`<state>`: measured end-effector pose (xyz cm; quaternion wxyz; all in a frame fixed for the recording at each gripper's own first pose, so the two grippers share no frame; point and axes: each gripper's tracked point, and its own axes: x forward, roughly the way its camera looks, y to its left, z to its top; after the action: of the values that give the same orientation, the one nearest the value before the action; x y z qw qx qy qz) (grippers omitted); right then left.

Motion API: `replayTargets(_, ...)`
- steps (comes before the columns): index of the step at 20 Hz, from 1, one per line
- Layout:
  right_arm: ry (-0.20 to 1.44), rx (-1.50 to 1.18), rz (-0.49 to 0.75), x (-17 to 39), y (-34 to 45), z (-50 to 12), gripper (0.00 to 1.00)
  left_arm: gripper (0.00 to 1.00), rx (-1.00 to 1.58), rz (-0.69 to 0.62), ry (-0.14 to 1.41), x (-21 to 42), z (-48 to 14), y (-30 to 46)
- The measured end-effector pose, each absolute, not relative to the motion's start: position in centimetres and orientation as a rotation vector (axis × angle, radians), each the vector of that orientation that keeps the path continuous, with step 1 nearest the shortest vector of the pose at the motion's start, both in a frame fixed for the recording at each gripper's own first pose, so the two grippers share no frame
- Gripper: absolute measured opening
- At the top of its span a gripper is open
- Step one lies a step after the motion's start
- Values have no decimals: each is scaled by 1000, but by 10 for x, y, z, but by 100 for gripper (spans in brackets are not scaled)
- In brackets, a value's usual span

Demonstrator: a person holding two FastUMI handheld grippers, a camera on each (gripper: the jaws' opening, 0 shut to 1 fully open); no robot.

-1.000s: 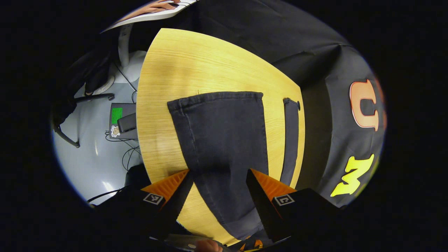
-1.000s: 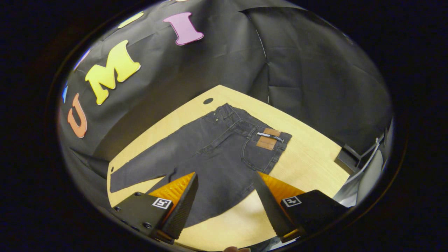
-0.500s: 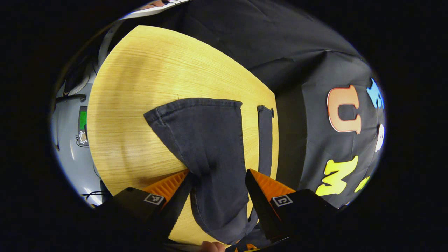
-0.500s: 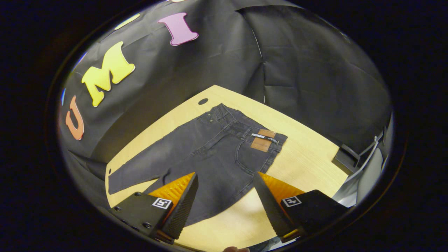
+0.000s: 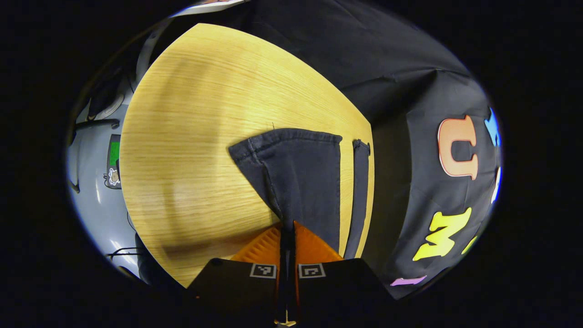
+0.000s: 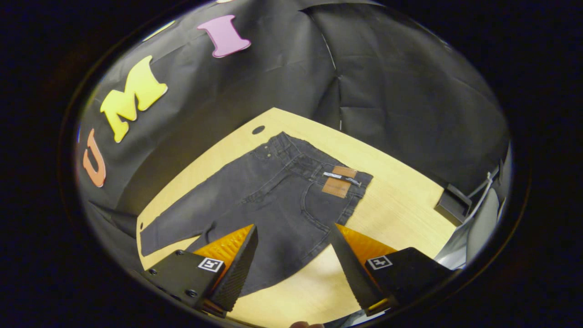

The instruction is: Grasp the waist and the cuffs of the jeans and fold them to make the two legs overlap; first hold the waist and fold one-third of the jeans toward the cuffs, then hold the cuffs and fold the remaining one-third in the same direction to finish folding.

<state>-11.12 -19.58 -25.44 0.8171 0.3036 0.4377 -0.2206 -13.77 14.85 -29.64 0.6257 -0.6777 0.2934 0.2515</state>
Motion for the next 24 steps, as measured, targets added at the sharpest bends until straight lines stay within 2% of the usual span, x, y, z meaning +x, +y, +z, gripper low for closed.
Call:
replayTargets(4,1020,768,-548,-122,-203,-271,98,4,-1577,586,683,-138,-297,149)
replayTargets(7,1048,929,-551,-116,-195,-281,98,4,-1586,591,684,-138,-297,149)
replayTargets(8,1017,959,-562,-110,-200,-275,93,4,-1587,590,688,-138,-297,149)
replayTargets(12,1003,1022,-517,-88,-199,-280,92,4,-1594,586,694,-138,-297,149)
replayTargets(13,1002,1032,-513,-85,-198,-281,95,4,-1597,583,696,-138,-296,149)
replayTargets(16,1000,1069,-540,-84,-202,-290,88,4,-1597,580,700,-138,-297,148)
replayTargets(19,977,1163,-616,-88,-209,-293,11,4,-1605,583,700,-138,-297,150)
replayTargets(20,953,1199,-624,-86,-207,-292,12,4,-1609,585,700,-138,-297,149)
replayTargets(21,946,1203,-622,-84,-207,-291,5,4,-1614,586,701,-138,-297,149)
replayTargets(24,956,1160,-633,-85,-208,-295,1,3,-1620,587,724,-137,-296,150)
